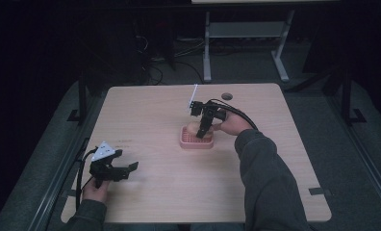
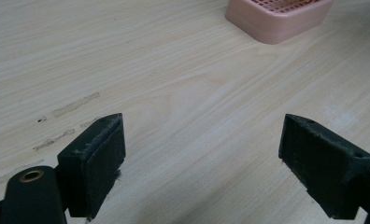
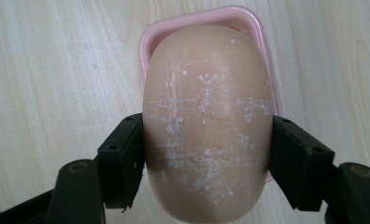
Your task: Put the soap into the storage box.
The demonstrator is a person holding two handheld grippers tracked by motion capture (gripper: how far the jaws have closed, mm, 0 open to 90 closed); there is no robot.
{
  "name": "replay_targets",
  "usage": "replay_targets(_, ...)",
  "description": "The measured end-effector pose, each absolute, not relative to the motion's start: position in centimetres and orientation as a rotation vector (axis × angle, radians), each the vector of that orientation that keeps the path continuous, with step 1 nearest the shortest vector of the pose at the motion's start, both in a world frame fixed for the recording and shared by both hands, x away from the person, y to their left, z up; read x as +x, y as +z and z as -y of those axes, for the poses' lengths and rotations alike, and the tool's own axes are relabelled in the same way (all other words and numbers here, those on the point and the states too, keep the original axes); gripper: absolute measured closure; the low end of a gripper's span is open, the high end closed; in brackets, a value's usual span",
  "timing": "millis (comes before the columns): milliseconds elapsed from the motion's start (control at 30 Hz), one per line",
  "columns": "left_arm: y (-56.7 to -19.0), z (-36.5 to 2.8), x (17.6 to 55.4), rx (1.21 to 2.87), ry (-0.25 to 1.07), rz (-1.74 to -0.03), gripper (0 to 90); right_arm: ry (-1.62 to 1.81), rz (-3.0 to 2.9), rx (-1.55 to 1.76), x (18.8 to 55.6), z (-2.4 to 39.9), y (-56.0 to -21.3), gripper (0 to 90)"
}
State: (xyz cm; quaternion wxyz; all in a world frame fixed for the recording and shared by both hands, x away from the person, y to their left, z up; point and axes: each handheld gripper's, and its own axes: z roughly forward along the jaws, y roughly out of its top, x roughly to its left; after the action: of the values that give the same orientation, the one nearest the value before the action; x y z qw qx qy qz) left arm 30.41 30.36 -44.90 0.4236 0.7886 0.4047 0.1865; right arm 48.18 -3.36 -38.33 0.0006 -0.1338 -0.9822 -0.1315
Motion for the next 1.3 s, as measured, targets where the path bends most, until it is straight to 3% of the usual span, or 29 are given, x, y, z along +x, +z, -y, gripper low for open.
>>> replay_targets(1300,-44.9,-30.4,30.4,1.967,0.459,-1.017,14.3,-0.358,3.074,-0.411,48.9,2.2,-40.9,31.7)
